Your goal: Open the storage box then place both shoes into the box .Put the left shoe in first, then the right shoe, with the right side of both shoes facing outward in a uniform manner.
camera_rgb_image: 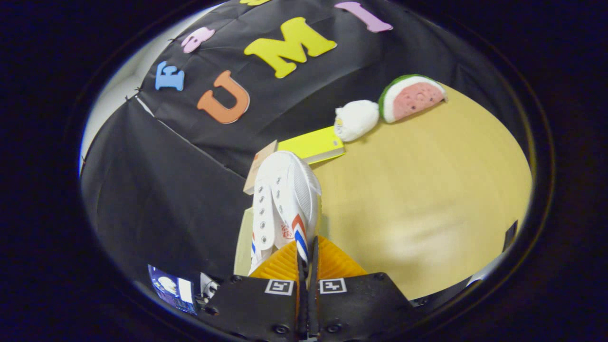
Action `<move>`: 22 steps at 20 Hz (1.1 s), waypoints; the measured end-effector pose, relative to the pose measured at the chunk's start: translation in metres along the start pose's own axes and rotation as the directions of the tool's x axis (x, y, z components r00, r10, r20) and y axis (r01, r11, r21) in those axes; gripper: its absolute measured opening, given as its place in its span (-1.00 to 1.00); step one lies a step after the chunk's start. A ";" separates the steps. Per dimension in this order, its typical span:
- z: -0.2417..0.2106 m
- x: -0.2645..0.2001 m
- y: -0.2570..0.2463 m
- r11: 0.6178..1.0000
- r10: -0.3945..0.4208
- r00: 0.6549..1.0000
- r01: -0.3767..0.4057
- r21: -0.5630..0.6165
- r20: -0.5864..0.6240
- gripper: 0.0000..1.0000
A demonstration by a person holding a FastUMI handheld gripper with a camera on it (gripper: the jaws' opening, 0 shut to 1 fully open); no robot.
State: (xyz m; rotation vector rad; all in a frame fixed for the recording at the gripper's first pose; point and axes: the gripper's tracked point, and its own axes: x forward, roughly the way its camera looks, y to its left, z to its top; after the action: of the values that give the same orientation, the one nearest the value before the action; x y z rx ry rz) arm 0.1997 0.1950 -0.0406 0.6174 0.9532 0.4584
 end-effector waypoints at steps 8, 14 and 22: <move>-0.058 0.077 0.019 0.978 -0.185 0.982 0.180 -0.106 -0.035 -0.06; 0.001 -0.042 0.015 0.919 0.013 0.915 0.148 -0.367 0.403 1.00; -0.062 -0.085 -0.085 0.811 0.068 0.722 0.362 -0.459 0.689 1.00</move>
State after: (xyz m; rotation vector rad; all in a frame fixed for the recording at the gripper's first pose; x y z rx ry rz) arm 0.1117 0.0973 -0.0728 0.1082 0.1137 0.2966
